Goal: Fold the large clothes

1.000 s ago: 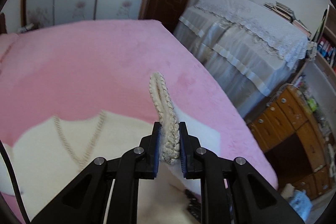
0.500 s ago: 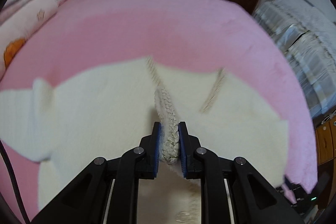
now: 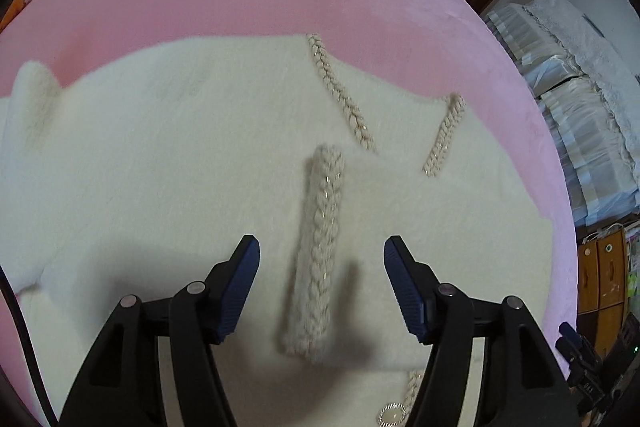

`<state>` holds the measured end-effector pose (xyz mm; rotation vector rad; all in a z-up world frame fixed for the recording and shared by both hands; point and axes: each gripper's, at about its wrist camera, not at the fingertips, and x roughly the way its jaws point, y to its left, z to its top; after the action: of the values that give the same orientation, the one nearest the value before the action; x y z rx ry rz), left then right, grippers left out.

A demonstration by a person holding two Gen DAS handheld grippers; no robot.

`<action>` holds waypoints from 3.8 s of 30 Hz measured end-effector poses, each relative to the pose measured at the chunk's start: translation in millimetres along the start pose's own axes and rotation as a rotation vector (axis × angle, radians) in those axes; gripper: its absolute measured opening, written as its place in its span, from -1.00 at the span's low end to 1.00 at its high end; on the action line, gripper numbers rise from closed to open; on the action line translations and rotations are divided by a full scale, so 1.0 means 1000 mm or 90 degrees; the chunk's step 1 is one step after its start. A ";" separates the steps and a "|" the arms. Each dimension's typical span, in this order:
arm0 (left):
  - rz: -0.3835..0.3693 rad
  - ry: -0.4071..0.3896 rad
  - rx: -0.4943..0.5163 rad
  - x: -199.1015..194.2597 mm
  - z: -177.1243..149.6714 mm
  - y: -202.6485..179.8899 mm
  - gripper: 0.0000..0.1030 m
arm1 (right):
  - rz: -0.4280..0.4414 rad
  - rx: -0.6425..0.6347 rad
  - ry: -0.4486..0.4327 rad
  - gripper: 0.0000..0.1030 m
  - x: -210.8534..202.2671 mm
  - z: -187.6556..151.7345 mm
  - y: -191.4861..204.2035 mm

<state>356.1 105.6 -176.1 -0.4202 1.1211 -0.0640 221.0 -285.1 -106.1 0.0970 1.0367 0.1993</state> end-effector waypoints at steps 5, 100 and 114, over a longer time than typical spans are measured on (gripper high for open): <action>0.010 0.011 0.031 0.026 0.023 -0.015 0.08 | -0.043 0.052 -0.017 0.34 0.024 0.051 -0.026; 0.074 -0.075 0.152 -0.141 -0.149 -0.139 0.40 | -0.036 0.059 -0.048 -0.48 -0.074 -0.048 0.097; 0.104 -0.090 0.105 -0.223 -0.180 -0.050 0.40 | -0.005 -0.038 -0.067 -0.48 -0.108 -0.063 0.190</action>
<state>106.4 64.3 -32.4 -0.1822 0.9990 0.0170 91.3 -122.4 -14.1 0.0485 0.9254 0.2162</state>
